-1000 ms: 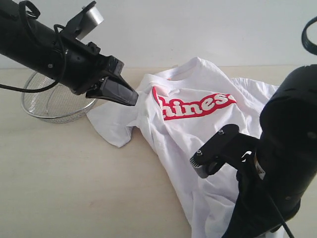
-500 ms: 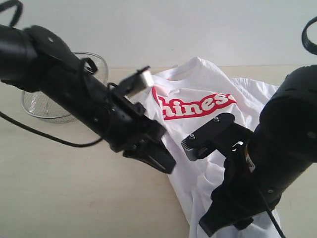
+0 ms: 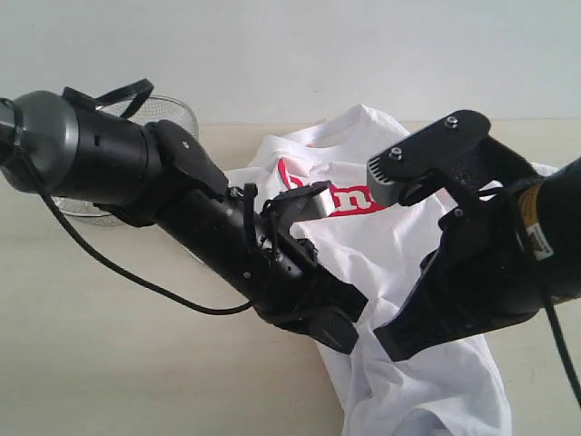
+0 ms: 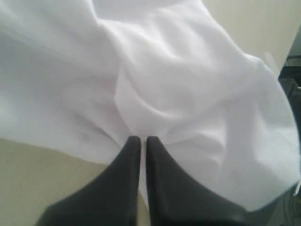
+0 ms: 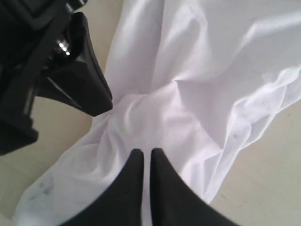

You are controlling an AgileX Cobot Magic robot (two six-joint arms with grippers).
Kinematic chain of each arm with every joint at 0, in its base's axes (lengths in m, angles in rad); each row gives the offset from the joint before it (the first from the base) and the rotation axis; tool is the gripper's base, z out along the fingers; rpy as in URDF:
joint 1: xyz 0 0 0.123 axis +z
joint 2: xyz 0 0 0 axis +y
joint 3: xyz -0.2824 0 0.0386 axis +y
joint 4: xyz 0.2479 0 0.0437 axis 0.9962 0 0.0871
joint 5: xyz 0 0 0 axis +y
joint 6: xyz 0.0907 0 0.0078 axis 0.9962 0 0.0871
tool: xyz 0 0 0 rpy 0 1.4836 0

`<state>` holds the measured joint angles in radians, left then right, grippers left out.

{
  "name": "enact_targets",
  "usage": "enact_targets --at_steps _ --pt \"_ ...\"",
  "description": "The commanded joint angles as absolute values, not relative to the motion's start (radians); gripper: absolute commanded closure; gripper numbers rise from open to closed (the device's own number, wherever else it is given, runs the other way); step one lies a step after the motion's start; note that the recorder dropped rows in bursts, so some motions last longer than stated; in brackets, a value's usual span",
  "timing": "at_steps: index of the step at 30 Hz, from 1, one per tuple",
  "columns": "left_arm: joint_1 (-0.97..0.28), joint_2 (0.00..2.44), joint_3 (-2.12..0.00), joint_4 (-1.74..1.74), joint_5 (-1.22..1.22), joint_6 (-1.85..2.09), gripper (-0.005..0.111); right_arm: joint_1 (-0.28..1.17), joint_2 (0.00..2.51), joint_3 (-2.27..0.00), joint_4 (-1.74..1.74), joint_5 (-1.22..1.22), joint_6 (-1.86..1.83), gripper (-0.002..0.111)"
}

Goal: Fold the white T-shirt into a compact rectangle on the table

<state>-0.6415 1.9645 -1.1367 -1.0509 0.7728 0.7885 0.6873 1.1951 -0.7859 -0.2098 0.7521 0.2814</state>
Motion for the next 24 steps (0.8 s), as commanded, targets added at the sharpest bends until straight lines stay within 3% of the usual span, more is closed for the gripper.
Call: enact_targets --at_steps 1,13,24 --pt "-0.648 2.020 -1.147 -1.057 0.724 0.778 0.102 0.688 1.166 -0.785 -0.229 0.792 0.294 0.108" --pt "-0.648 2.146 -1.222 -1.060 0.732 0.745 0.102 0.688 1.172 -0.778 -0.235 0.795 0.287 0.108" --pt "-0.646 2.149 -1.215 -0.743 0.736 0.522 0.102 0.679 1.206 -0.769 -0.239 0.864 0.298 0.108"
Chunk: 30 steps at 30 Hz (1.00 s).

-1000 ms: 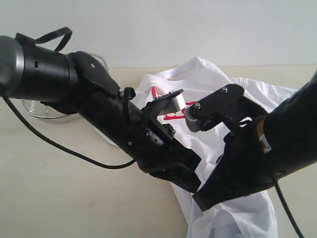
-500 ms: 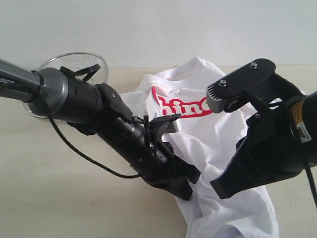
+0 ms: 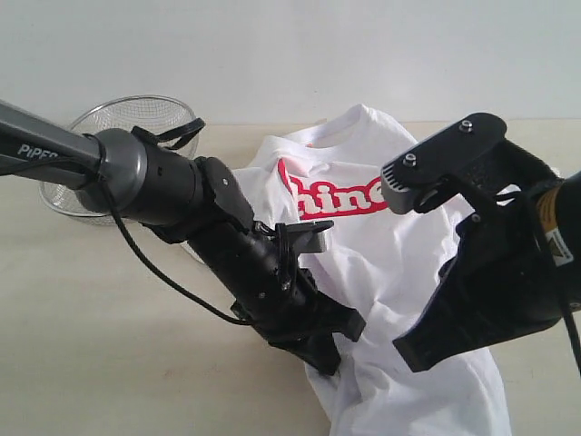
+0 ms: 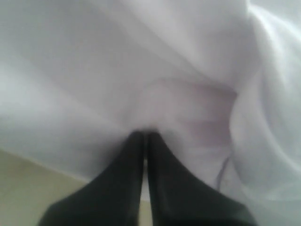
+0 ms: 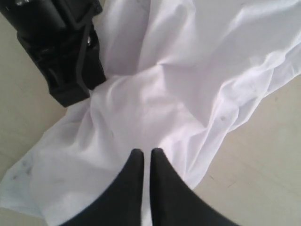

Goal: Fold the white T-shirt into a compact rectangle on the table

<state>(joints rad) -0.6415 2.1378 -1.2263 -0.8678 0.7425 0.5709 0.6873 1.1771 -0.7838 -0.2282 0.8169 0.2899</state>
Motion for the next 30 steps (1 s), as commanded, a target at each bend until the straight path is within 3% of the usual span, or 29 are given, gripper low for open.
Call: enact_targets --at_steps 1,9,21,30 --pt "-0.646 2.149 -1.215 -0.742 0.742 0.522 0.102 0.665 1.220 -0.755 -0.239 0.846 0.309 0.108" --pt "-0.584 2.125 -1.137 -0.736 0.757 0.522 0.102 0.518 1.313 -0.658 -0.029 0.717 0.180 0.108" --pt "-0.404 2.003 -0.970 -0.736 0.722 0.598 0.102 0.518 1.323 -0.658 0.047 0.706 0.123 0.108" --pt "-0.298 1.892 -0.961 -0.765 0.755 0.620 0.102 0.518 1.332 -0.658 0.052 0.723 0.122 0.108"
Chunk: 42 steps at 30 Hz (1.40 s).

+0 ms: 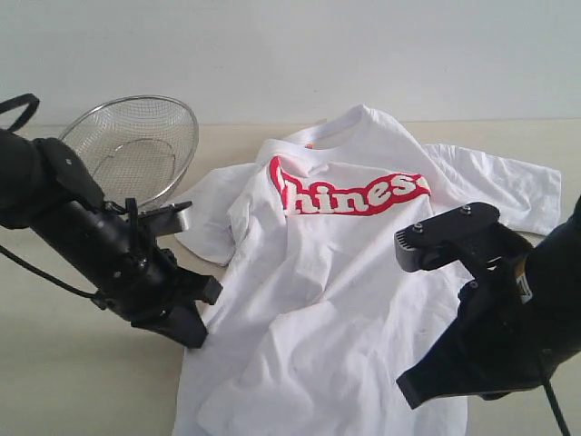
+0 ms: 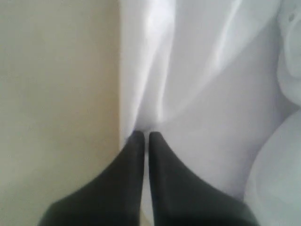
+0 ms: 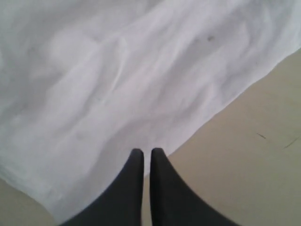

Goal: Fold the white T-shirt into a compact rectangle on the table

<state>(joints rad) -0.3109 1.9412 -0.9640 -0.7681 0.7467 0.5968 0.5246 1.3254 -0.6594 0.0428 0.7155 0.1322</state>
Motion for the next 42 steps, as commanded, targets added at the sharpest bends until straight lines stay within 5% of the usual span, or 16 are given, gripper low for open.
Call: enact_targets --at_steps 1,18,35,42 --pt "-0.301 1.879 -0.961 -0.767 0.755 0.620 0.102 0.518 1.338 -0.658 0.065 0.723 0.119 0.108" --pt "-0.307 1.862 -0.961 -0.998 0.787 0.775 0.102 0.518 1.541 -0.657 0.219 0.712 -0.017 0.108" --pt "-0.324 1.872 -0.961 -1.006 0.794 0.802 0.102 0.518 1.616 -0.657 -0.018 0.770 0.144 0.108" --pt "-0.324 1.872 -0.961 -1.006 0.796 0.808 0.102 0.518 1.553 -0.702 0.317 0.709 -0.065 0.108"
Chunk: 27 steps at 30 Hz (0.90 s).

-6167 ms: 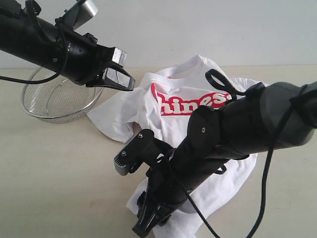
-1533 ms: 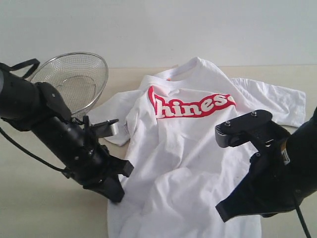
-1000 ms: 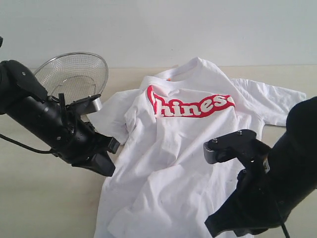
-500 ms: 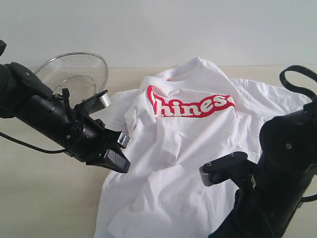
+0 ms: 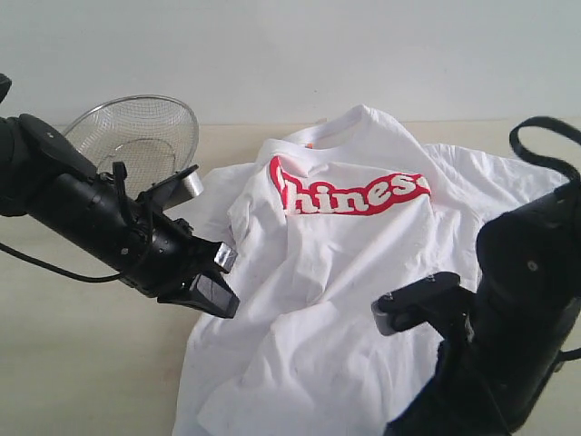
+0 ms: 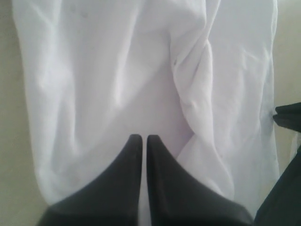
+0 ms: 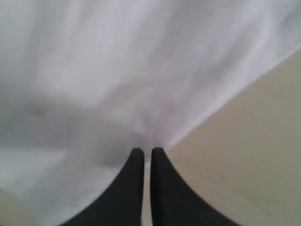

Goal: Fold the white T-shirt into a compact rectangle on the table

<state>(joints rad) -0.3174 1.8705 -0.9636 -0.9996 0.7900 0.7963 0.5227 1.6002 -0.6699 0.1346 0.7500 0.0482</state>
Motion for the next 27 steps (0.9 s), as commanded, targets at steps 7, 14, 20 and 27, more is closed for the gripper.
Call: enact_targets --at_steps 7,14,20,27 --pt "-0.324 1.872 -0.961 -1.006 0.796 0.813 0.102 0.521 1.606 -0.708 0.371 0.690 -0.085 0.108" --pt "-0.324 1.872 -0.961 -1.006 0.796 0.816 0.102 0.521 1.699 -0.708 0.180 0.716 0.013 0.108" --pt "-0.324 1.872 -0.961 -1.006 0.796 0.823 0.102 0.519 1.746 -0.708 0.059 0.767 0.081 0.108" --pt "-0.324 1.872 -0.961 -1.005 0.808 0.826 0.102 0.464 1.778 -0.708 -0.164 0.871 0.213 0.108"
